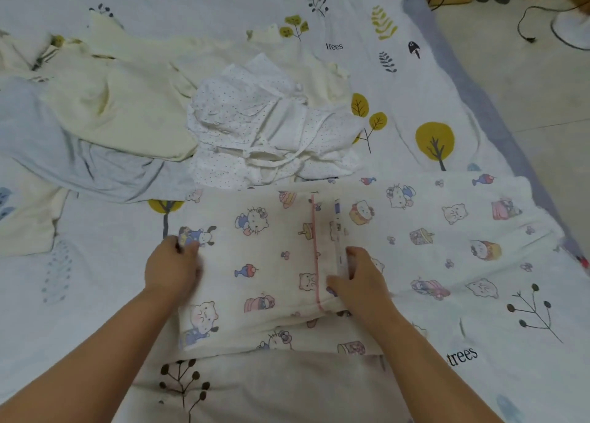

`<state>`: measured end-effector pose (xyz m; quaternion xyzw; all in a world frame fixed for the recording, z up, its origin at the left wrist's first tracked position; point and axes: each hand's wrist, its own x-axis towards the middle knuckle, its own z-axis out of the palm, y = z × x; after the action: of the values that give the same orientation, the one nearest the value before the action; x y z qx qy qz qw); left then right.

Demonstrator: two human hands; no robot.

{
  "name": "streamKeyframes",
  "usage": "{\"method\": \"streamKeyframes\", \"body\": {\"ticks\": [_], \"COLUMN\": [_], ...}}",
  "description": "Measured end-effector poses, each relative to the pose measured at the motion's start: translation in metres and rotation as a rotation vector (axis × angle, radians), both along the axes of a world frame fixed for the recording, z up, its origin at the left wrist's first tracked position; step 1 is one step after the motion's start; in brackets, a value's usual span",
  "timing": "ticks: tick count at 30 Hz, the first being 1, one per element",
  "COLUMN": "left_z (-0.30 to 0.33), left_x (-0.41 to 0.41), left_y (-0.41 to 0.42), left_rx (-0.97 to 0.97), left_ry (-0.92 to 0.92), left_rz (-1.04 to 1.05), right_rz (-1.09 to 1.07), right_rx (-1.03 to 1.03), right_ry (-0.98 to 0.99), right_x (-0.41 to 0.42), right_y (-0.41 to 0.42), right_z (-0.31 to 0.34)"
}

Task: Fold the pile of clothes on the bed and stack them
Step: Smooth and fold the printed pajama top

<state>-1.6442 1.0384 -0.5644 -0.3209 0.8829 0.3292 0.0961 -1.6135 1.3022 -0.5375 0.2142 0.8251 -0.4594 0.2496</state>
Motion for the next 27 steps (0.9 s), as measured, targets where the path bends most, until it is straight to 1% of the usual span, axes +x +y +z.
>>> {"method": "streamKeyframes", "body": {"ticks": [2,5,7,9,10,11,13,15,17,18,19,20,22,24,25,27], "left_z": [0.002,0.001,0.001,0.004,0.003,0.003,0.001,-0.001,0.0,0.001,0.003,0.005,0.01,0.009,0.008,0.002], "left_x": [0.005,0.012,0.007,-0.002,-0.007,-0.011,-0.013,-0.011,-0.008,-0.006,-0.003,0.001,0.007,0.015,0.019,0.027], "left_y": [-0.008,-0.013,-0.011,-0.007,-0.005,-0.004,-0.005,-0.003,0.006,0.012,0.018,0.025,0.043,0.058,0.065,0.073], "left_rx": [-0.078,-0.099,-0.005,0.165,0.212,0.203,0.08,-0.012,-0.037,-0.079,-0.159,-0.251,-0.37,-0.39,-0.375,-0.357], "left_ry": [0.056,-0.014,-0.039,-0.002,0.03,0.068,0.134,0.131,0.042,0.014,0.029,0.072,0.148,0.142,0.093,-0.017], "left_rz": [0.002,0.006,0.063,0.136,0.147,0.139,0.133,0.138,0.147,0.125,0.043,-0.091,-0.425,-0.691,-0.785,-0.879], "right_rz": [0.005,0.04,0.082,0.118,0.146,0.19,0.315,0.415,0.46,0.465,0.444,0.388,0.209,-0.021,-0.156,-0.474], "right_rx": [-0.04,-0.019,0.067,0.171,0.224,0.274,0.369,0.471,0.551,0.56,0.537,0.487,0.416,0.485,0.559,0.678], "right_ry": [0.026,0.009,0.041,0.152,0.234,0.323,0.435,0.404,0.313,0.291,0.287,0.292,0.325,0.39,0.402,0.36], "right_x": [0.002,0.008,0.01,0.01,0.01,0.01,0.011,0.009,0.007,0.007,0.007,0.008,0.011,0.015,0.016,0.017], "right_y": [-0.003,-0.009,-0.013,-0.018,-0.021,-0.024,-0.028,-0.027,-0.023,-0.021,-0.019,-0.016,-0.003,0.024,0.042,0.083], "right_z": [-0.002,-0.004,-0.005,-0.005,-0.005,-0.005,-0.009,-0.014,-0.017,-0.017,-0.016,-0.014,-0.007,-0.001,0.001,0.008]}}
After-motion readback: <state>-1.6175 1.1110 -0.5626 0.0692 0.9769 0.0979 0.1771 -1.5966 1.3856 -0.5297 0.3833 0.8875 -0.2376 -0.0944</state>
